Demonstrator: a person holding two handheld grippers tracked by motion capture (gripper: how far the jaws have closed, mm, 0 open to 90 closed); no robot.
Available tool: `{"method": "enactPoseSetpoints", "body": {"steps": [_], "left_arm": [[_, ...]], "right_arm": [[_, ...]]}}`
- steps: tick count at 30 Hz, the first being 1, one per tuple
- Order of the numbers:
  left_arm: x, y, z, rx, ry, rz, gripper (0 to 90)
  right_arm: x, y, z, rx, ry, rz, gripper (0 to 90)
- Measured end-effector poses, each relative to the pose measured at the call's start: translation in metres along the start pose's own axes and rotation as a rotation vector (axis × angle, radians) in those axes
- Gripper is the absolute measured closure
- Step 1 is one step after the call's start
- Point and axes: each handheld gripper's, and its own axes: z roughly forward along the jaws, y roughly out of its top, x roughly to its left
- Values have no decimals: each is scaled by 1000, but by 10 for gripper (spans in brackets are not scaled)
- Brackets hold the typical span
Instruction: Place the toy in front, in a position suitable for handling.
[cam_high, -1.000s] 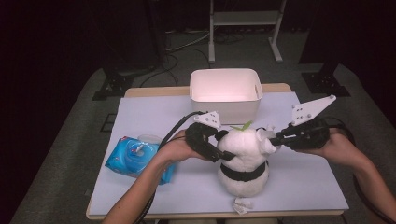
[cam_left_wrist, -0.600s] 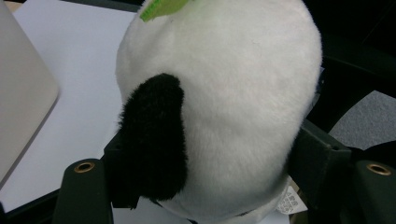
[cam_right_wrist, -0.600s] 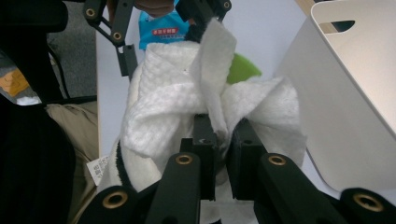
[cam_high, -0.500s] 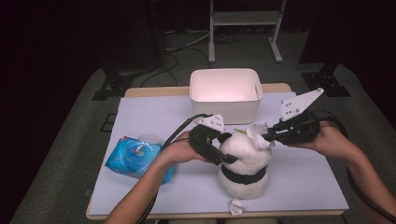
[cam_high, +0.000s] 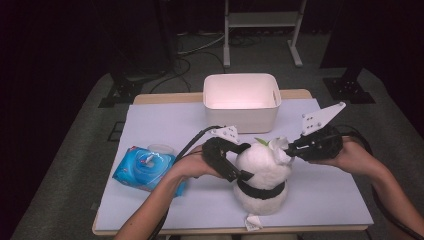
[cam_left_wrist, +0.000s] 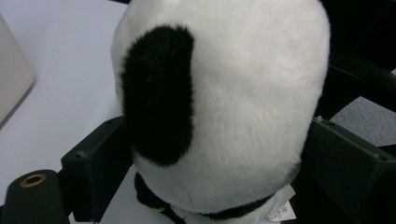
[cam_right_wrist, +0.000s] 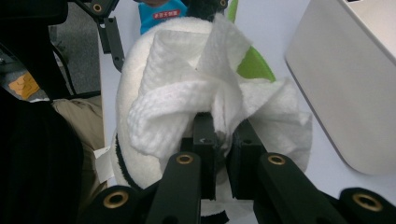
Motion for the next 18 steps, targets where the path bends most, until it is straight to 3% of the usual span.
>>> {"method": "enactPoseSetpoints", "body": {"steps": [6,12,18], "left_arm": [[-1,-2,6,7,-1,-3,89],[2,-3,4,-29,-2,0,268],[2,3,-2,-18,16,17,319]], "right_arm": [[-1,-4,2,0,6,7,826],[0,-7,0,-9,-13,6,826],[-1,-6,-7,-38,-18,9,826]]}}
